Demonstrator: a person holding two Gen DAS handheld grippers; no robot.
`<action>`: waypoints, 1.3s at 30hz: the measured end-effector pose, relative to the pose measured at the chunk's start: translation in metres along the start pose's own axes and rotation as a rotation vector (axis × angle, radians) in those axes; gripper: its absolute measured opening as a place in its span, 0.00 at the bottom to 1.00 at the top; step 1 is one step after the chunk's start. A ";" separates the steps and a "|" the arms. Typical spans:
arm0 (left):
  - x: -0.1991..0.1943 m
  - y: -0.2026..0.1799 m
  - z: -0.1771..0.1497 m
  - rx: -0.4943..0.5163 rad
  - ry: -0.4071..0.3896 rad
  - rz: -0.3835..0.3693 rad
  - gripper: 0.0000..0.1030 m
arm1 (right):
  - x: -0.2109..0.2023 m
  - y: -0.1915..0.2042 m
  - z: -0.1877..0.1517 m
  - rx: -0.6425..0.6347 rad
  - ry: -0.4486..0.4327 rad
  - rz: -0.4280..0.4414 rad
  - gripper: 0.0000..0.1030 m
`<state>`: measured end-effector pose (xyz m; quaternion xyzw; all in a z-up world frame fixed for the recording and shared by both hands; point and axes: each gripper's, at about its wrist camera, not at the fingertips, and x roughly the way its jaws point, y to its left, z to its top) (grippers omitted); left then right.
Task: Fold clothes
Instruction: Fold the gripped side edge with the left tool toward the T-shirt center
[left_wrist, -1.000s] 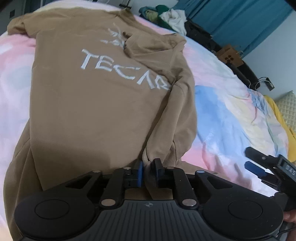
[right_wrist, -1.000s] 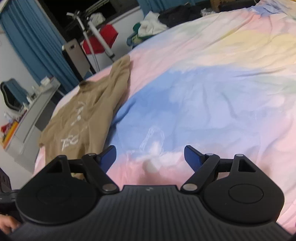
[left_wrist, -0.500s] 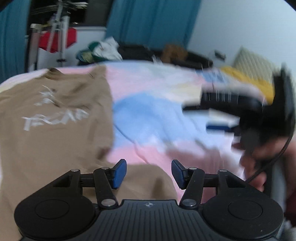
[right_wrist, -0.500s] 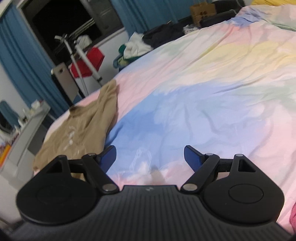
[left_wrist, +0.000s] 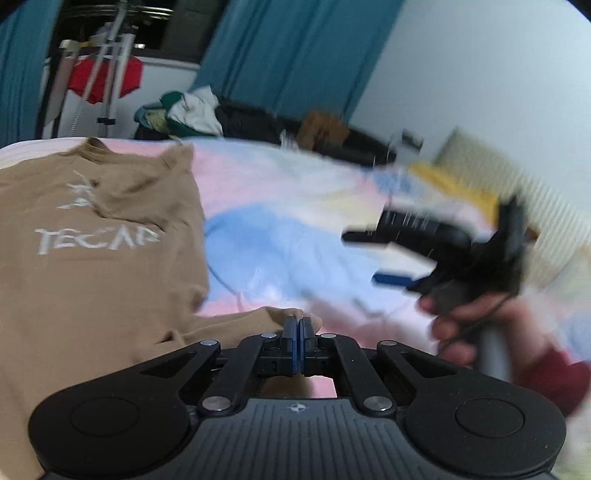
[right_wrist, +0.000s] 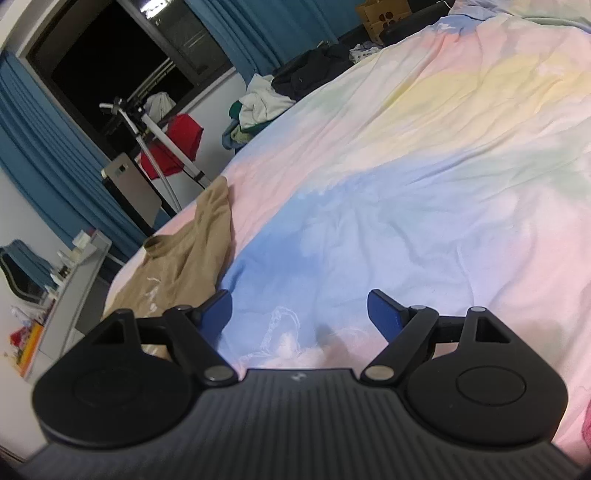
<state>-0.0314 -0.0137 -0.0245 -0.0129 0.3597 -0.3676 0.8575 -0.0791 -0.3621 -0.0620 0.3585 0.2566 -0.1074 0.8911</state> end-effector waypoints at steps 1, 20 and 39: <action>-0.013 0.004 0.001 -0.022 -0.012 -0.013 0.01 | -0.001 -0.001 0.000 0.004 0.000 0.006 0.80; -0.054 0.011 -0.012 0.114 0.104 0.250 0.48 | 0.050 0.083 0.010 -0.191 0.193 0.216 0.80; 0.047 -0.007 -0.035 0.195 0.206 0.237 0.02 | 0.196 0.113 -0.002 -0.343 0.276 0.214 0.14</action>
